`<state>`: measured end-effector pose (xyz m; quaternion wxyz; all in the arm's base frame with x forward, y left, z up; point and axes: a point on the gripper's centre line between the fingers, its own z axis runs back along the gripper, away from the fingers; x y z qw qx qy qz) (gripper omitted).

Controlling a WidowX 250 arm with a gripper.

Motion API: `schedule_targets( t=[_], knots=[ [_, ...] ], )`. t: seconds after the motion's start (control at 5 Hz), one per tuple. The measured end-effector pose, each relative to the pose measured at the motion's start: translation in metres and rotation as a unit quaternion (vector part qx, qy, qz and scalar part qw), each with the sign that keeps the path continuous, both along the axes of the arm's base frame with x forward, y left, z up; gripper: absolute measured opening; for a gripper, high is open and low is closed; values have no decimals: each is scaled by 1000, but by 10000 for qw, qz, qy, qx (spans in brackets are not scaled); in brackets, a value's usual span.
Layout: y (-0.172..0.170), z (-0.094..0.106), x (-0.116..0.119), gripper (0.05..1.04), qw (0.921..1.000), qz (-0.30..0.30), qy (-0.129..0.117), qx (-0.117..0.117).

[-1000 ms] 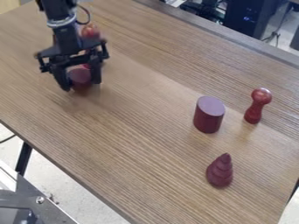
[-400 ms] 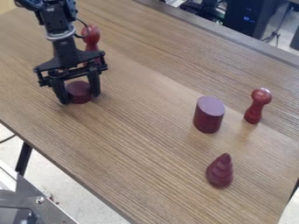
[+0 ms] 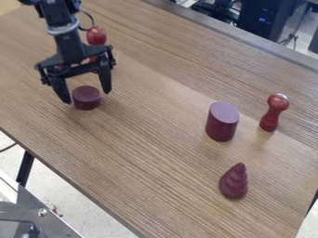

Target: Move the red circle to the left side of the table.

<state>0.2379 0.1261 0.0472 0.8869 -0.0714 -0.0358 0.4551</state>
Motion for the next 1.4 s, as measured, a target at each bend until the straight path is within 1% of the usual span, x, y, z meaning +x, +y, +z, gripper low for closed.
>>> schedule_targets(
  t=[0.2, 0.4, 0.6, 0.8, 1.0, 1.2, 1.4],
  knots=[
    [-6, 18, -1, 1000, 9994, -1, 98, 327],
    [-33, 48, 5, 1000, 9929, -514, 489, 950],
    [-65, 60, 9, 1000, 9822, -1662, 128, 864],
    [-85, 63, 2, 1000, 9702, -2289, -442, 657],
    [-93, 63, 1, 1000, 9617, -2587, -735, 524],
    [-92, 60, 3, 1000, 9608, -2613, -750, 541],
    [-94, 45, 4, 1000, 9606, -2696, -516, 445]
  ],
)
